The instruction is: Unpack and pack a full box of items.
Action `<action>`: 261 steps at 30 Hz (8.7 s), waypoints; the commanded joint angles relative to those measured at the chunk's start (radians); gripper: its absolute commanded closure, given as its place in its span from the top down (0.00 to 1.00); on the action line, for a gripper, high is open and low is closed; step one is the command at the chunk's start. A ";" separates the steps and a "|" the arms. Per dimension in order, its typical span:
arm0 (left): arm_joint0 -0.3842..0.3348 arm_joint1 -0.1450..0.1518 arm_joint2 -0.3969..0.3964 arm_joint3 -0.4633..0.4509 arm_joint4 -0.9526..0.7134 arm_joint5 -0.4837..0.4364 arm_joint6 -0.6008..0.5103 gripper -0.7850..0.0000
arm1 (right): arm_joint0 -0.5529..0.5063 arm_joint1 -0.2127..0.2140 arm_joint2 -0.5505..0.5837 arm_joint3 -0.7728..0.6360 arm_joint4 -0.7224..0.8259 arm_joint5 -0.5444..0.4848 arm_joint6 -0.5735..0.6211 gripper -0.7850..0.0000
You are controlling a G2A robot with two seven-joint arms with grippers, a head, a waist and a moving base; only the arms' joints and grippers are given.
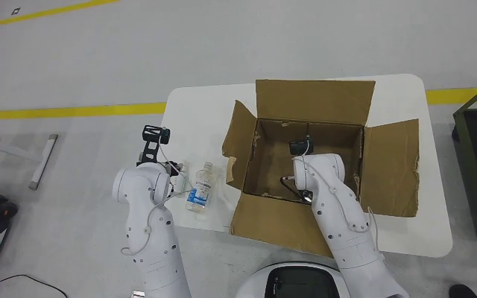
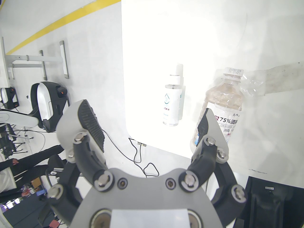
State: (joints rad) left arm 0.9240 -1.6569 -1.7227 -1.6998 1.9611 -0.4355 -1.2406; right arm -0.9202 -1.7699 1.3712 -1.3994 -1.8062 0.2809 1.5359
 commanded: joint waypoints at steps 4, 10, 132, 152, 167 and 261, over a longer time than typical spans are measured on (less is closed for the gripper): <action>0.000 0.000 0.000 0.000 0.000 0.000 0.000 1.00 | 0.000 -0.001 -0.001 0.002 -0.006 0.003 0.000 0.00; 0.000 0.000 0.000 0.000 0.000 0.000 0.000 1.00 | -0.004 -0.003 -0.003 -0.012 -0.008 0.003 0.000 0.00; 0.000 0.000 0.000 0.000 0.000 0.000 0.000 1.00 | -0.523 0.326 0.578 -0.633 0.504 -0.429 -0.051 0.44; 0.000 0.000 0.000 0.000 0.000 0.000 0.000 1.00 | -0.337 0.379 0.888 -0.951 0.929 -0.238 -0.084 0.00; 0.000 0.000 0.000 0.000 0.000 0.000 0.000 1.00 | -0.067 0.438 0.291 -0.951 0.799 -0.264 -0.041 0.00; 0.000 0.000 0.000 0.000 0.000 0.000 0.000 1.00 | 0.153 0.380 -0.377 -0.035 0.306 -0.118 0.000 0.46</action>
State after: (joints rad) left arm 0.9240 -1.6569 -1.7227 -1.6998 1.9611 -0.4355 -1.2406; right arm -0.7683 -1.3898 0.9945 -1.4364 -1.5016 0.1628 1.5359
